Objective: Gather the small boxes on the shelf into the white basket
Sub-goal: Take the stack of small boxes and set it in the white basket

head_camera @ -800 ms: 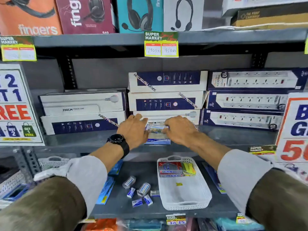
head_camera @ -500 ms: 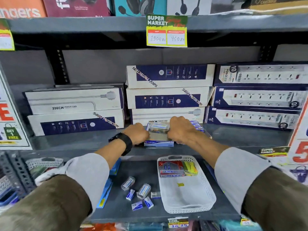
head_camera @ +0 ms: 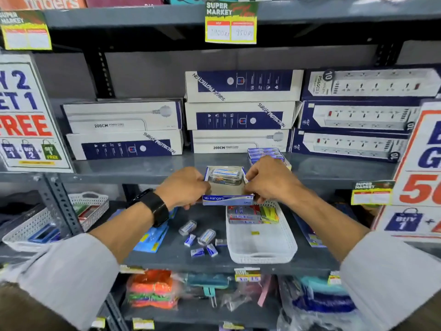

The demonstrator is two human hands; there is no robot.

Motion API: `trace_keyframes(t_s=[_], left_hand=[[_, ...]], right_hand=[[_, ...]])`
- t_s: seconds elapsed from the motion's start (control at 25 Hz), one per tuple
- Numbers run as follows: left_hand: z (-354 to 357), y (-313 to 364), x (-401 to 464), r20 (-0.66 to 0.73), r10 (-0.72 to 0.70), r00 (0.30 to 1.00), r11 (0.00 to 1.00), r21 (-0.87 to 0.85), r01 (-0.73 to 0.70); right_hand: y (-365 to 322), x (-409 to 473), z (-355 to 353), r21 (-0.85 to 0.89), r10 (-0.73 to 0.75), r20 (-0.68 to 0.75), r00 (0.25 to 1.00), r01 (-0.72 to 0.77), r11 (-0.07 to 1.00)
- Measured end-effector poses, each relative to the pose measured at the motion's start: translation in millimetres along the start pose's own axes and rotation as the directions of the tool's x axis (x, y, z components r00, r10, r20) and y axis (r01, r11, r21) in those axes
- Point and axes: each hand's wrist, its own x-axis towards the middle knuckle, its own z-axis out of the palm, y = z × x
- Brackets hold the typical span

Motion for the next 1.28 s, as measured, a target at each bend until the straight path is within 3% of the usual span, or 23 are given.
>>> trace_keyframes(t_s=[0.24,0.4,0.48,0.76,0.96,1.12,1.28], left_hand=[[64,-25,-49,0.175,-0.121,0.977,0.981,-0.127,0.144],[125,-45,-22,0.316,-0.226,0.921,0.956,-0.109,0.272],[154,-58,4,0.324,-0.241,0.915,0.956,-0.081,0.281],[234,-94,109,0.173,-0.262,0.949,0.953,0.198,0.227],[274,-110,158,0.064,-0.211,0.975,0.888,0.429,0.164],[293,-111,172,0.113,-0.095,0.989,0.785,0.619,0.004],[305,-114,172,0.202,-0.011,0.979,0.68,0.719,-0.141]], right_hand=[[55,-54,25,0.072,0.071,0.174,0.982,-0.084,0.994],[103,-37,63,0.027,0.224,0.319,0.921,-0.245,0.969],[132,-16,85,0.012,0.278,0.321,0.905,-0.298,0.955],[212,66,161,-0.05,0.373,0.145,0.916,-0.369,0.928],[253,108,203,-0.071,0.463,0.132,0.876,-0.458,0.886],[276,120,228,-0.104,0.517,0.132,0.845,-0.507,0.855],[280,121,239,-0.136,0.48,0.129,0.868,-0.464,0.875]])
